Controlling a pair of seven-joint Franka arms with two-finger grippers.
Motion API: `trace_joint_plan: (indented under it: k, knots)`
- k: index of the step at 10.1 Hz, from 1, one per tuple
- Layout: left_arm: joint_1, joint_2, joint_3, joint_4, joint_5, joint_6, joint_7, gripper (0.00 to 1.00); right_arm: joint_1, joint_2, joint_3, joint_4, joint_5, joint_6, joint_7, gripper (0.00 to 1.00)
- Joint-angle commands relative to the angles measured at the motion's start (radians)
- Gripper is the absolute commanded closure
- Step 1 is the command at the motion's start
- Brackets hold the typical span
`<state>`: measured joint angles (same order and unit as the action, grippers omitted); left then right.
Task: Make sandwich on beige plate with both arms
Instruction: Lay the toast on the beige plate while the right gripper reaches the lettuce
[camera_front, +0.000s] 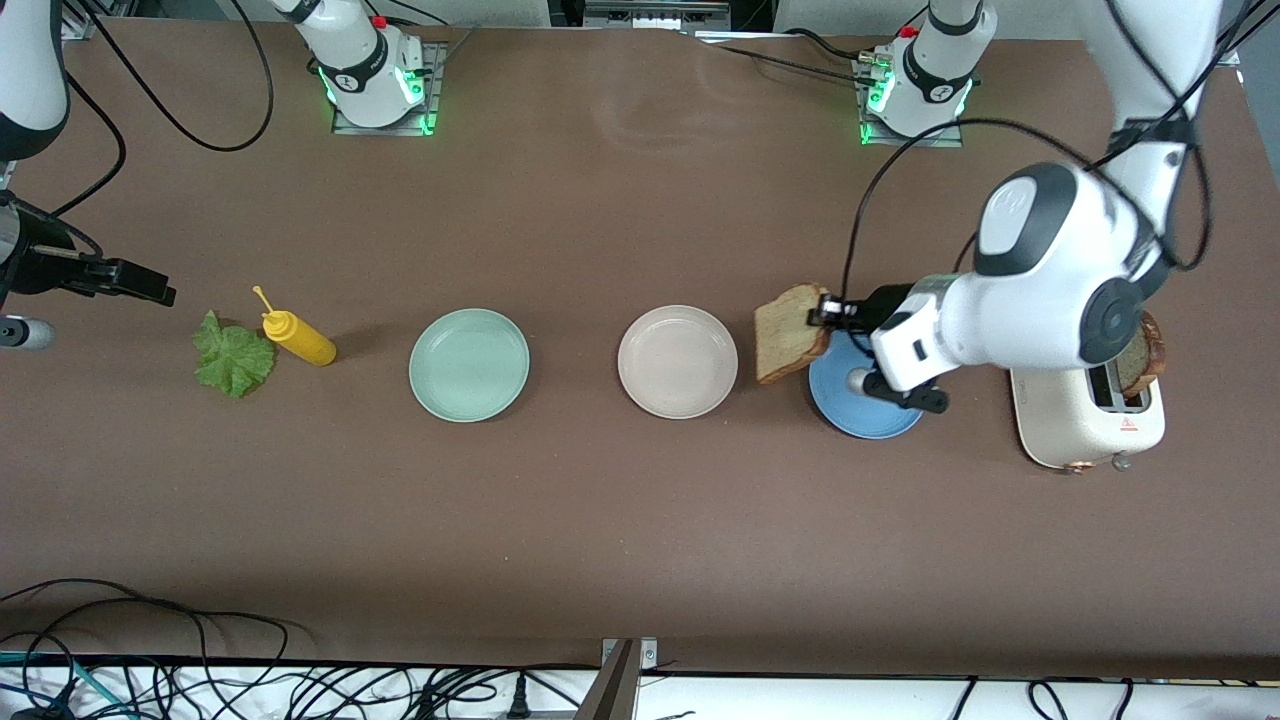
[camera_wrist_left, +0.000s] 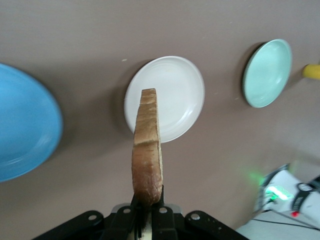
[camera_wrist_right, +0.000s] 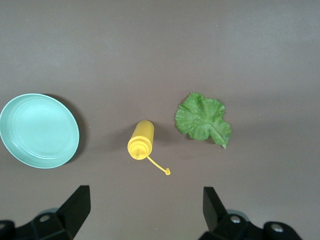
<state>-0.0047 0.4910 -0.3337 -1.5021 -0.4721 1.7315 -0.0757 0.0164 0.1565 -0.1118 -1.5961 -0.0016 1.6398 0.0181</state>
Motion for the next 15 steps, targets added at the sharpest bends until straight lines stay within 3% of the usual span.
trace_joint_plan:
  k: [1,3,5,9,11,13,15]
  knots:
    - [-0.050,0.134,0.002,0.030,-0.164,0.055,0.069,1.00,-0.010,-0.018,0.001,-0.013,0.014,0.005,-0.007,0.00]
    - [-0.105,0.190,0.004,0.022,-0.276,0.124,0.135,1.00,-0.047,-0.008,-0.002,-0.013,0.012,0.008,-0.020,0.00]
    - [-0.115,0.227,0.004,0.011,-0.286,0.152,0.180,1.00,-0.076,0.058,-0.015,0.065,0.002,0.006,-0.027,0.00]
    - [-0.104,0.308,0.005,0.000,-0.359,0.215,0.380,1.00,-0.115,0.158,-0.016,0.044,0.000,0.011,-0.027,0.00]
    - [-0.098,0.331,0.007,-0.001,-0.408,0.217,0.447,0.00,-0.119,0.195,-0.016,0.004,0.000,0.072,-0.027,0.00]
    - [-0.098,0.333,0.009,-0.004,-0.410,0.217,0.465,0.00,-0.133,0.201,-0.020,-0.115,-0.001,0.217,-0.035,0.00]
    - [-0.094,0.322,0.013,-0.004,-0.393,0.215,0.462,0.00,-0.147,0.210,-0.023,-0.189,-0.001,0.277,-0.058,0.00]
